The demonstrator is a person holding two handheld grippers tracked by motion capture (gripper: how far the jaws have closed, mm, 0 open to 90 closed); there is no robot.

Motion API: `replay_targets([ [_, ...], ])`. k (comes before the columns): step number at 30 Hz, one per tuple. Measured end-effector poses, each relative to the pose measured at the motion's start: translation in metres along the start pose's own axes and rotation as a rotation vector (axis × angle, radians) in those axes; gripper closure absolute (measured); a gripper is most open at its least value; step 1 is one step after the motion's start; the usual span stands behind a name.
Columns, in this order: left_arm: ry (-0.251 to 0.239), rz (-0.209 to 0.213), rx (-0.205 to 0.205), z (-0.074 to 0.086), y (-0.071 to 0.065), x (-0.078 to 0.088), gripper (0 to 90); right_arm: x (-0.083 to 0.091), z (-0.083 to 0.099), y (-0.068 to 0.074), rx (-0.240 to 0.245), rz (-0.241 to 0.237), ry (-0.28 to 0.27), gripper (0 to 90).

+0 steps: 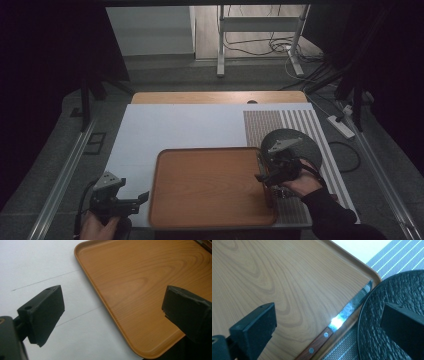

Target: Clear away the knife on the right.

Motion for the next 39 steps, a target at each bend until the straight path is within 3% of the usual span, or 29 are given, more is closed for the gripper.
replay_targets([
  [10, -0.002, 0.002, 0.004, 0.000, 0.000, 0.000, 5.2, 0.009, 0.008, -0.002, -0.028, -0.037, -0.006, 0.9],
  [39, 0.000, 0.003, 0.008, 0.000, 0.000, 0.000, 4.9, 0.045, 0.033, -0.014, -0.082, 0.085, -0.053, 0.0],
])
Point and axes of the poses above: each handheld gripper's, and its own axes: x roughly backward along the jaws, z roughly out of its underside, y roughly to its left, the point moved 6 cm from there along -x, roughly forward along the jaws, and after that the axes turned 6 degrees about -y, right-handed, at the moved point
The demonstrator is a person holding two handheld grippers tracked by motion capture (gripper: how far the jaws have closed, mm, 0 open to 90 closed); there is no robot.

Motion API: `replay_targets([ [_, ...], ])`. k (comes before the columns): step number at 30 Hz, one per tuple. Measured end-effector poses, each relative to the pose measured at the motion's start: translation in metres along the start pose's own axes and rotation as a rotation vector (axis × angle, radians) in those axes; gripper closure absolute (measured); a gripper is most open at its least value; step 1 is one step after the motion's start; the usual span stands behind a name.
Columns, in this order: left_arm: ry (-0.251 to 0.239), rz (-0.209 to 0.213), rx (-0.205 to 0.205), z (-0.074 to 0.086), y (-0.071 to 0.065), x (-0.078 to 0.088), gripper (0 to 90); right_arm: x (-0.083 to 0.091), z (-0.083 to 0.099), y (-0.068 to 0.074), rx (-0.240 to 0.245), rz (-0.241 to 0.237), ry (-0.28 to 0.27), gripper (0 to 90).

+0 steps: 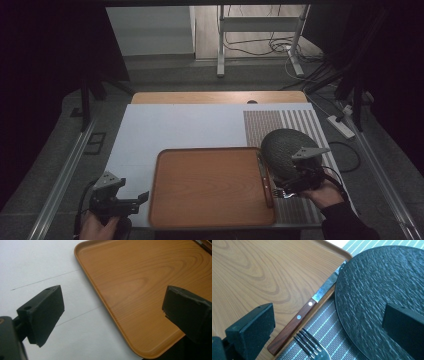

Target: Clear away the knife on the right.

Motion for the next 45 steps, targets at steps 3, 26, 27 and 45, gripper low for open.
replay_targets([
  [3, 0.000, 0.000, 0.000, 0.000, 0.000, 0.000, 4.9, 0.004, 0.002, -0.001, -0.012, 0.010, -0.007, 0.0],
  [26, -0.002, -0.002, 0.000, 0.000, 0.000, 0.000, 5.4, 0.033, 0.021, -0.014, -0.074, 0.076, -0.042, 0.0],
  [27, -0.003, -0.002, 0.000, 0.000, 0.000, 0.000, 5.4, 0.035, 0.022, -0.014, -0.079, 0.078, -0.042, 0.0],
  [45, -0.006, 0.005, -0.001, 0.000, 0.000, 0.001, 5.2, 0.050, 0.046, -0.020, -0.128, 0.115, -0.011, 0.0],
])
Point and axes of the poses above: each handheld gripper's, and its own axes: x roughly backward along the jaws, z roughly out of its underside, y roughly to its left, the point moved 6 cm from there along -x, roughly forward along the jaws, and after that the axes turned 6 degrees about -y, right-handed, at the moved point
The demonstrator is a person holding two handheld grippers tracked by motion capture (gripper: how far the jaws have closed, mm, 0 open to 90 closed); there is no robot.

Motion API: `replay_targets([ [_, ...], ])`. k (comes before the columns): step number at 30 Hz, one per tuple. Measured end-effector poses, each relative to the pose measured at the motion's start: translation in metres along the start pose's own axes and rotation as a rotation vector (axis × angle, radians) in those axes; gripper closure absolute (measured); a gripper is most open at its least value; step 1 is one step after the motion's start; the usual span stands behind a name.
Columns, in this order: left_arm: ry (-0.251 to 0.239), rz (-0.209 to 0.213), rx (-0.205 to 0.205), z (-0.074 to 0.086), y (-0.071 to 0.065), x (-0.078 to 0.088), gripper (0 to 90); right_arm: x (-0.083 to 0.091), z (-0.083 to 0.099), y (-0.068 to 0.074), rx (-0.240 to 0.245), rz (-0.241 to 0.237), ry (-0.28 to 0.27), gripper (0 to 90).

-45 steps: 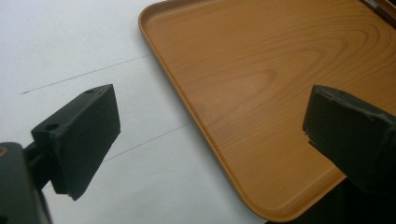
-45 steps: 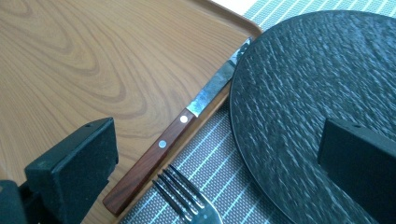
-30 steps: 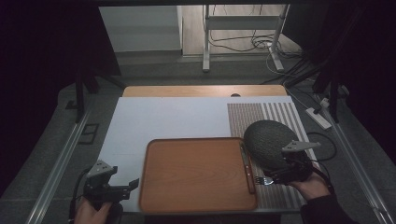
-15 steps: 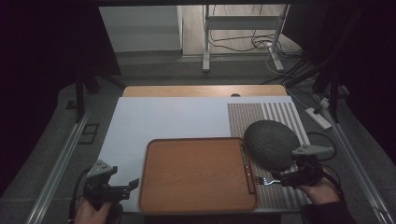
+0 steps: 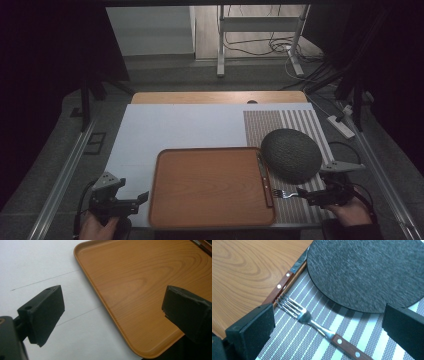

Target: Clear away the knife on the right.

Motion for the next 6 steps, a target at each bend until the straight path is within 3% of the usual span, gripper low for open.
replay_targets([
  [6, -0.001, 0.001, 0.001, -0.0009, -0.0004, -0.0006, 5.2, 0.0037, 0.0032, -0.0025, -0.018, 0.011, -0.001, 0.0],
])
Point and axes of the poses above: each handheld gripper's, and its own axes: x roughly backward along the jaws, z roughly out of its underside, y roughly to its left, the point moved 6 cm from there along -x, roughly forward along the jaws, and after that the axes turned 6 degrees about -y, right-handed, at the moved point
